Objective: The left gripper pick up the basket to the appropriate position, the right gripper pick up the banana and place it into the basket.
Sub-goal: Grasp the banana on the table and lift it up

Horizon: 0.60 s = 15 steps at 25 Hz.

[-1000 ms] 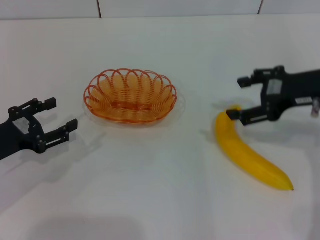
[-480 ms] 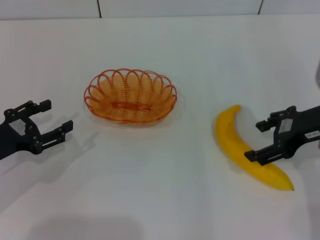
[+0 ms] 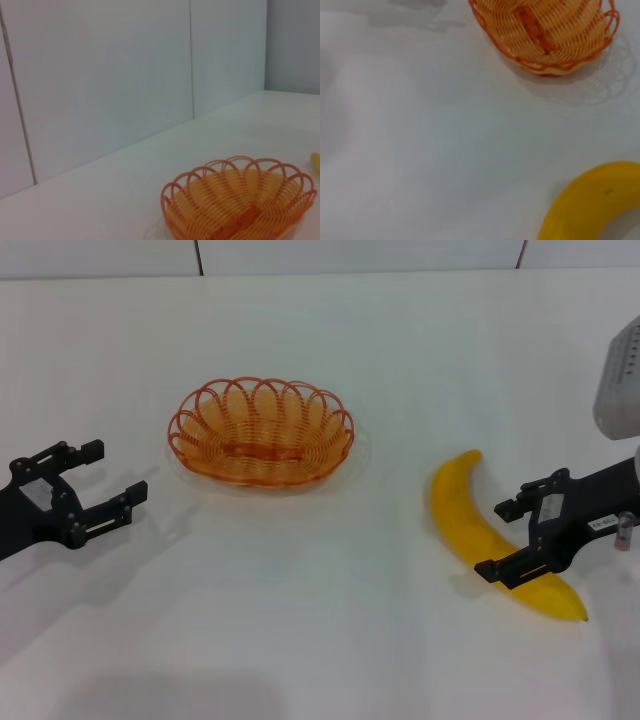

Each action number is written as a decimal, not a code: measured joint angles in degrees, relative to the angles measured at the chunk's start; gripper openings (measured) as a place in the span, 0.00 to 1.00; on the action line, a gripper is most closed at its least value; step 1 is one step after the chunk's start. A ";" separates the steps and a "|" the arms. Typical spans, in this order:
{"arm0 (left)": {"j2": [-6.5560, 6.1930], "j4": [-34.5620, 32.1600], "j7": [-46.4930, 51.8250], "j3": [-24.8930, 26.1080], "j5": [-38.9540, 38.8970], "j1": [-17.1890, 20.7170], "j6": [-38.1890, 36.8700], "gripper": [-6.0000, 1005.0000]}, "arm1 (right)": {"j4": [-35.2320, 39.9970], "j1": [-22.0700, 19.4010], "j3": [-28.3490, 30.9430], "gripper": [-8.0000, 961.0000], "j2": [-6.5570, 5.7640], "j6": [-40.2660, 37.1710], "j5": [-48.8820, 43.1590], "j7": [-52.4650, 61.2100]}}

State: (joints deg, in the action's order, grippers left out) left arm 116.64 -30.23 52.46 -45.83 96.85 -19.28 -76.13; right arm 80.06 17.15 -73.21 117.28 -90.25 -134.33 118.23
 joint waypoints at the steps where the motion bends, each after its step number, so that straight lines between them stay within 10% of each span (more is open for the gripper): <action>1: -0.01 0.00 0.00 -0.02 0.00 -0.02 -0.01 0.79 | -0.50 0.26 -0.04 0.92 -0.02 0.10 -0.04 -0.01; 15: -0.02 0.00 0.00 -0.32 0.00 -0.46 -0.33 0.79 | -9.11 4.73 -0.18 0.92 -0.23 3.75 -2.56 0.32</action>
State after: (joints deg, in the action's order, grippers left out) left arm 116.63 -30.23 52.47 -46.14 96.85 -19.74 -76.46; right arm 70.95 21.88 -73.39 117.05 -86.50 -136.88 118.55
